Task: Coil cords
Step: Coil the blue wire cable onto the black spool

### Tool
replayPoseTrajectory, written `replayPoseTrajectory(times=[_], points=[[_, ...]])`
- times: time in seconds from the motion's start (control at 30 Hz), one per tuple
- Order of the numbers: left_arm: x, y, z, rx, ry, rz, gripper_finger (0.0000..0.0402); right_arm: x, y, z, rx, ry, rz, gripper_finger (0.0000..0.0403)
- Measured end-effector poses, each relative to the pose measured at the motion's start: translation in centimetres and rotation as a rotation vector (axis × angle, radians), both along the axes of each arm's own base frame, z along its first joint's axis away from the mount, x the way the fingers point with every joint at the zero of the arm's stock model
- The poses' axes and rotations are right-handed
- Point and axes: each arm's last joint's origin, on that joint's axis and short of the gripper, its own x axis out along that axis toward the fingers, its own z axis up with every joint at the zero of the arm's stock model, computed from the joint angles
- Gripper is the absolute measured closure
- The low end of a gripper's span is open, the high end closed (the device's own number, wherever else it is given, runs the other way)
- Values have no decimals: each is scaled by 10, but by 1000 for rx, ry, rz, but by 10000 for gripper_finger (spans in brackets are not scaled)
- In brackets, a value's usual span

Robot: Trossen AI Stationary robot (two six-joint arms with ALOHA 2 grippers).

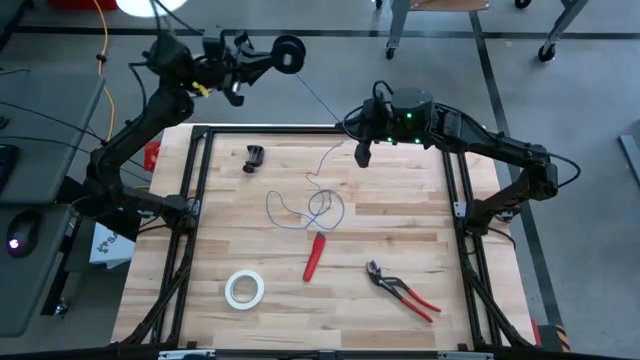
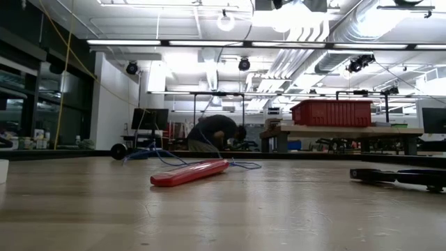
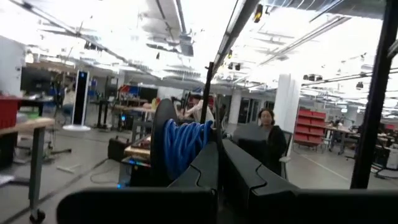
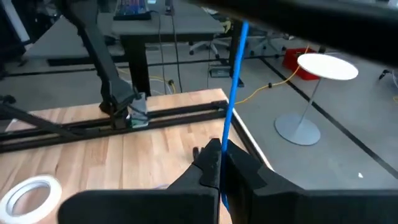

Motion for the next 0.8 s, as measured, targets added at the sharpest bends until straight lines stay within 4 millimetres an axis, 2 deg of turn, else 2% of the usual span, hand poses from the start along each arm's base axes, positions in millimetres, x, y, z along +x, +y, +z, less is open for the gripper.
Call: replayPoseTrajectory(times=[0.2, 0.8], points=[[-7, -8, 6, -3, -22, -14, 401, 7, -2, -6, 22, 16, -1, 403], [-1, -14, 5, -4, 2, -95, 401, 9, 7, -7, 60, 8, 9, 403]])
